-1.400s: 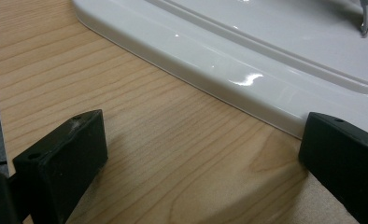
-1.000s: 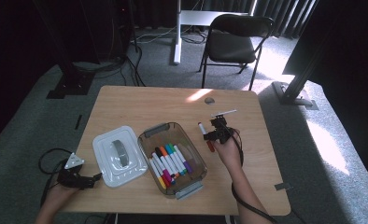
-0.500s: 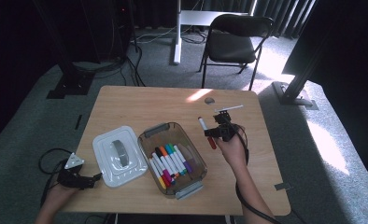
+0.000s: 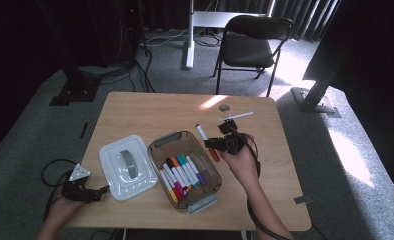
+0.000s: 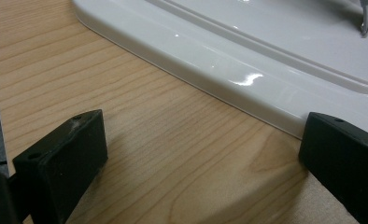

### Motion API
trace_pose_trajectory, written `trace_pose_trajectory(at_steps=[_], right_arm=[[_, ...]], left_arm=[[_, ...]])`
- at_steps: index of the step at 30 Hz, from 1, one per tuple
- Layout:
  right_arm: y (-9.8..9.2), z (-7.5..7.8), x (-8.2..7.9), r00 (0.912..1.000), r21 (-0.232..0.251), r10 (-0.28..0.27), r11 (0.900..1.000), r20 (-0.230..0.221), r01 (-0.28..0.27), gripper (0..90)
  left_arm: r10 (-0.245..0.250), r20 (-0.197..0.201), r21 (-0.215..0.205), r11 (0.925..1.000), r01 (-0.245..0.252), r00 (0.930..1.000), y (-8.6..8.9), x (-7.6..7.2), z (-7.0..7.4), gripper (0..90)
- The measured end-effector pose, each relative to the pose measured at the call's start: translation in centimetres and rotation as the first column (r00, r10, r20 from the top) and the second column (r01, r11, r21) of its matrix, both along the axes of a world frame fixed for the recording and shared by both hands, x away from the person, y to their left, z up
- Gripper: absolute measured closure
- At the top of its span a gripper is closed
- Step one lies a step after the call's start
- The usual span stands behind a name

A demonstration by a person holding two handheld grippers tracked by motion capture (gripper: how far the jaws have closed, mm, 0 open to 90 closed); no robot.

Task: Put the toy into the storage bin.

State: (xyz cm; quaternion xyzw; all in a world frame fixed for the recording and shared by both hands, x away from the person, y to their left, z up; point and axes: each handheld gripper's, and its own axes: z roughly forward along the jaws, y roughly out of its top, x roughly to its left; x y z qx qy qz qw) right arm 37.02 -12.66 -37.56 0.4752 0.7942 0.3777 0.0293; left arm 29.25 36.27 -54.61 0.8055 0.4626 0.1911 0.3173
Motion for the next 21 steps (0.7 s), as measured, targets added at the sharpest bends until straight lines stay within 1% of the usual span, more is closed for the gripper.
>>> trace_pose_trajectory(at_steps=[5, 11, 15, 17, 18, 20, 21], right_arm=[[1.6, -0.8, -0.4, 0.9980, 0.001, 0.056, 0.998, -0.030, -0.056, 76.6], [3.9, -2.2, -0.7, 0.9935, -0.017, 0.096, 0.995, -0.062, -0.097, 76.6], [5.8, -3.3, -0.7, 0.9894, -0.066, 0.117, 0.990, -0.085, -0.123, 76.6], [6.6, -3.8, -0.5, 0.9871, -0.081, 0.125, 0.988, -0.101, -0.133, 76.6], [7.1, -4.1, -0.5, 0.9865, -0.102, 0.127, 0.985, -0.104, -0.138, 76.6], [7.7, -4.5, -0.3, 0.9840, -0.106, 0.133, 0.984, -0.119, -0.146, 76.6], [8.1, -4.7, -0.2, 0.9831, -0.117, 0.135, 0.982, -0.123, -0.150, 76.6]], left_arm=[[0.000, 0.000, 0.000, 1.0000, 0.000, 1.0000, 0.0, 0.0, 0.0, 1.7], [0.000, 0.000, 0.000, 1.0000, 0.000, 1.0000, 0.0, 0.0, 0.0, 1.6], [-0.001, 0.000, 0.001, 1.0000, 0.001, 1.0000, 0.0, 0.0, 0.0, 1.7], [-0.001, -0.001, 0.001, 1.0000, 0.001, 1.0000, 0.0, 0.0, 0.0, 1.6], [-0.001, 0.000, 0.001, 1.0000, 0.001, 1.0000, 0.0, 0.0, 0.0, 1.6], [-0.001, 0.000, 0.001, 1.0000, 0.001, 1.0000, 0.0, 0.0, 0.0, 1.7], [0.000, 0.000, 0.001, 1.0000, 0.000, 1.0000, 0.0, 0.0, 0.0, 1.7]])
